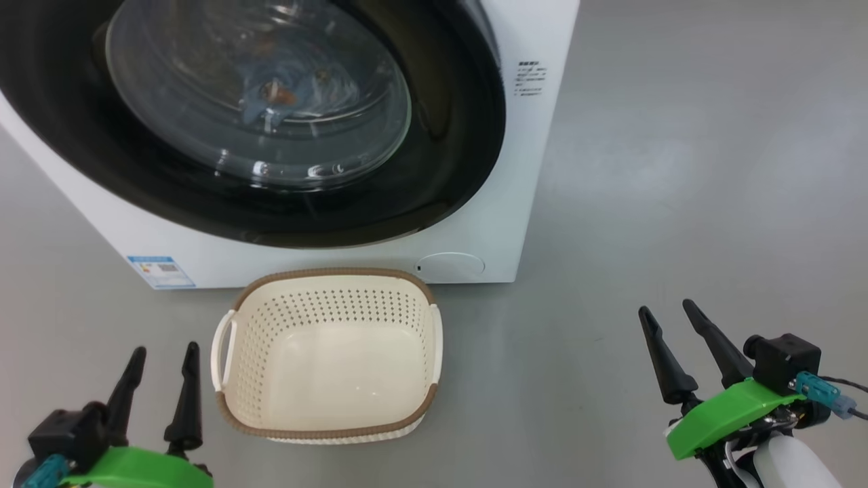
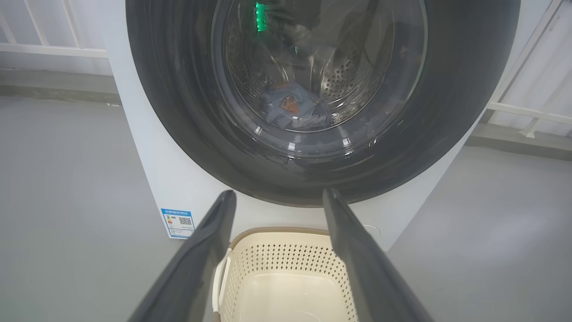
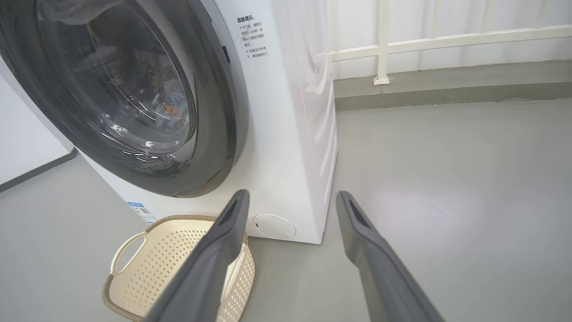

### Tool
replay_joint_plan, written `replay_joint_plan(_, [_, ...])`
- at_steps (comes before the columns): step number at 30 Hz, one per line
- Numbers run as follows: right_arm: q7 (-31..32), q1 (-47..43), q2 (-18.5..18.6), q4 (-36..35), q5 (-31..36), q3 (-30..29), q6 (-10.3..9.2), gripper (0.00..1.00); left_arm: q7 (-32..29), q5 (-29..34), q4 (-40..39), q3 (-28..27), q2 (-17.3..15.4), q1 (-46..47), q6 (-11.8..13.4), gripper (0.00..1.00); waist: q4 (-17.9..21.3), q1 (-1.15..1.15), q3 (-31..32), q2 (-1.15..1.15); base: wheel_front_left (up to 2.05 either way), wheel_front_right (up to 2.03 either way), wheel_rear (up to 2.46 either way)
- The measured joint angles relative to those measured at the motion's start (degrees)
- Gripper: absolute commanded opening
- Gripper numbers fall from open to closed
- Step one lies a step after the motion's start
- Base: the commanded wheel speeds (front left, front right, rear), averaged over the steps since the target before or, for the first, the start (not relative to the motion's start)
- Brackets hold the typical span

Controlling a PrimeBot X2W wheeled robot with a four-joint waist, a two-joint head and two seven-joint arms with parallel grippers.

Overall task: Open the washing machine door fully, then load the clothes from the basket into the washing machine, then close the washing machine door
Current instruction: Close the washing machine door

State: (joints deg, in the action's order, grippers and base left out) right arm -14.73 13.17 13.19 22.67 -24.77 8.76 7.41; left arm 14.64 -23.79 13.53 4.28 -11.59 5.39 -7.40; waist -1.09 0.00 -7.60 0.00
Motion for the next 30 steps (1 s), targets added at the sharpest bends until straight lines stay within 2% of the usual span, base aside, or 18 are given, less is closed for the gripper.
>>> replay_joint_plan(16, [0.0,-4.6,1.0,-1.3,0.0,-2.2,0.0,1.0,0.0,0.0,1.3,-0.7,-0.8,-3.2,0.0,1.0,4.4,0.0,3.0,0.0,0.0,0.0,0.0])
replay_joint_plan(30, [0.0,-5.2,0.5,-1.5,0.1,-3.5,0.0,1.0,0.0,0.0,1.3,-1.4,-1.4,-3.2,0.0,1.0,5.1,0.0,3.1,0.0,0.0,0.0,0.0])
